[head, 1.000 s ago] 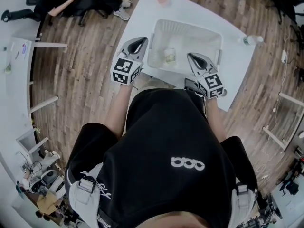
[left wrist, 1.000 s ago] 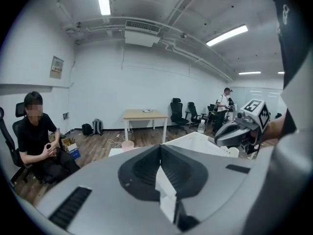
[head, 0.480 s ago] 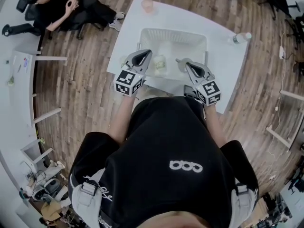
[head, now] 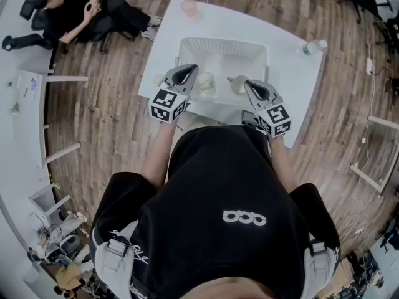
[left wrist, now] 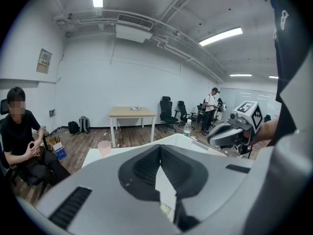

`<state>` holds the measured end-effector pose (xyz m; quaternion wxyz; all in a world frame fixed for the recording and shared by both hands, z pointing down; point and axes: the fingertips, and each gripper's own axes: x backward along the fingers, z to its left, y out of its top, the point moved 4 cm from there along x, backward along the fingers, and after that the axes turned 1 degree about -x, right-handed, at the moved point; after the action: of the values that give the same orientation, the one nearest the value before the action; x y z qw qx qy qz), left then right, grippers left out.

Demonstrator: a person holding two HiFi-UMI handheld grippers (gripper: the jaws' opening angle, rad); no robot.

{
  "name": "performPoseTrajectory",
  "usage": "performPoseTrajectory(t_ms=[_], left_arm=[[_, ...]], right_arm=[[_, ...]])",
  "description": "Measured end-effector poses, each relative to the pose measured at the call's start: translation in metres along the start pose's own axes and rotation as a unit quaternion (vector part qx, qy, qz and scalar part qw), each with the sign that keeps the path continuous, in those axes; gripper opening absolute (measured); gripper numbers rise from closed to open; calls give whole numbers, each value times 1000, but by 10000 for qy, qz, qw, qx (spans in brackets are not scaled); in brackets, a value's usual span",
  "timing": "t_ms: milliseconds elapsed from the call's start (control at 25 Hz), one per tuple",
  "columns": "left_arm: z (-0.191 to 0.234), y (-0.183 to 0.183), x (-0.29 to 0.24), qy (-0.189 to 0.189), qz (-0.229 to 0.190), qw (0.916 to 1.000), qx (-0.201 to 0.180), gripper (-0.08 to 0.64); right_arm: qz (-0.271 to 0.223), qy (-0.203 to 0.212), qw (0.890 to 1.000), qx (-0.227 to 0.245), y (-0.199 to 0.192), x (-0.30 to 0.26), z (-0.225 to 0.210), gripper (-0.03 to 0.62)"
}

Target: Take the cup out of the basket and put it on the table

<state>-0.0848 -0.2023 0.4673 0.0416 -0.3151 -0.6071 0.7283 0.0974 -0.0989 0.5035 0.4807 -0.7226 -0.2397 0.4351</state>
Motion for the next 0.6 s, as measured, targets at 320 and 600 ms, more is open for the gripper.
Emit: performPoseTrajectory(t_ms=[320,600], left_arm=[[3,2,0,36,-88,9999,43,9],[15,-1,15,159,-217,9993,267,9]], right_arm=[[78,415,9979,485,24,-24,-3,25],[622,1068,9837,1309,45,-91,0,26]])
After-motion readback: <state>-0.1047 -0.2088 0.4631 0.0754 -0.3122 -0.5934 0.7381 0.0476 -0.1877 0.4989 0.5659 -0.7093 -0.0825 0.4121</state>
